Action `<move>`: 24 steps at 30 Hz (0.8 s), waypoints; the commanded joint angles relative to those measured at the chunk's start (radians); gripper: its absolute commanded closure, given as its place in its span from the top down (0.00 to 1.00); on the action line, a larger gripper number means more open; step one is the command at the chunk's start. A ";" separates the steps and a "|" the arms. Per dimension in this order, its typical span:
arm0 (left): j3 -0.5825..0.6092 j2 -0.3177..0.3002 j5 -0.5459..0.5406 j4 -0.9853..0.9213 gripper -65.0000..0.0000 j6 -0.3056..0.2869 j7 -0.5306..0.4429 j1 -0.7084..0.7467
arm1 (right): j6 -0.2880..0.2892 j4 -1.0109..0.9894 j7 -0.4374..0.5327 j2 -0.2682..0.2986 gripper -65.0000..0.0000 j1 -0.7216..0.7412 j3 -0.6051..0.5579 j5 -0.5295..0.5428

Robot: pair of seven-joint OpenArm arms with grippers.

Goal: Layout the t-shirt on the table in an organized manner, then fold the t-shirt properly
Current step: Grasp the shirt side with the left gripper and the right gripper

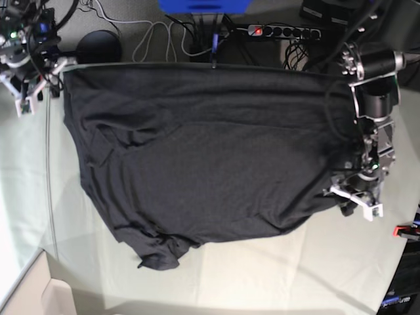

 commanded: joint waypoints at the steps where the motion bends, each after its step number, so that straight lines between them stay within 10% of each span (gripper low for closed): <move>1: -0.003 -0.014 -0.005 0.016 0.43 0.002 -0.025 -0.023 | -0.008 0.016 0.013 0.008 0.38 -0.007 0.006 0.008; 14: -0.003 -0.028 0.003 0.012 0.42 0.002 -0.024 -0.020 | -0.008 -0.033 0.013 0.017 0.38 0.177 0.005 0.007; 24: 0.004 -0.031 0.003 0.010 0.40 -0.003 -0.024 0.025 | -0.008 -0.449 0.013 0.137 0.38 0.547 -0.144 0.007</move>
